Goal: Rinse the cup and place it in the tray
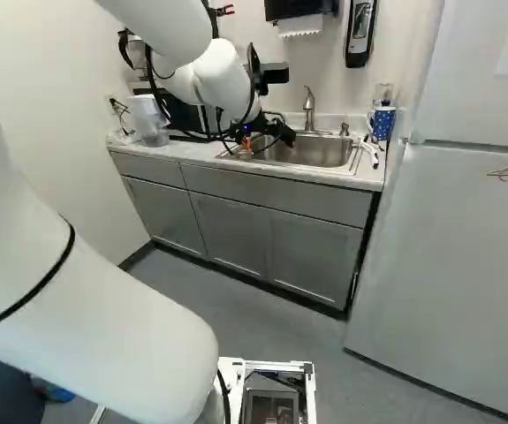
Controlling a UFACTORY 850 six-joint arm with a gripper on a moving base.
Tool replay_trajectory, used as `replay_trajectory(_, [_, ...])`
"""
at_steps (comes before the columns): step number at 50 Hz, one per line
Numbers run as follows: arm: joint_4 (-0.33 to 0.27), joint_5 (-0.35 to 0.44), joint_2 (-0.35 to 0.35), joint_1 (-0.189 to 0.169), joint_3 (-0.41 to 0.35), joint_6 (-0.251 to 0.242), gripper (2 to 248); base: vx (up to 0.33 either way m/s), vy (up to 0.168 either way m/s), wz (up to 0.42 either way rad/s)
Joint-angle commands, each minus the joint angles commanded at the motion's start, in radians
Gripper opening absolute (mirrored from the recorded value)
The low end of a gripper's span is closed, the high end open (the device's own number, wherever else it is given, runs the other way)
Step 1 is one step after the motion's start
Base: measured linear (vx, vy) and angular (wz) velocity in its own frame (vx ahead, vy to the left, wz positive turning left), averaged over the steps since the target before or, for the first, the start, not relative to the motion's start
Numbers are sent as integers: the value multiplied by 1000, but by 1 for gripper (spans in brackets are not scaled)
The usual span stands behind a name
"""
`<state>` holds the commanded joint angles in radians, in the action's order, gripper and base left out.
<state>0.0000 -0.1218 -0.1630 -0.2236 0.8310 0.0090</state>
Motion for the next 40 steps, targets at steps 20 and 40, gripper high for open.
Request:
replay_trajectory(20, [0,172,-20,39,-129,-2,247,0,0,0])
replay_trajectory(40, [0,391,-46,88,-292,-4,247,0,0,0])
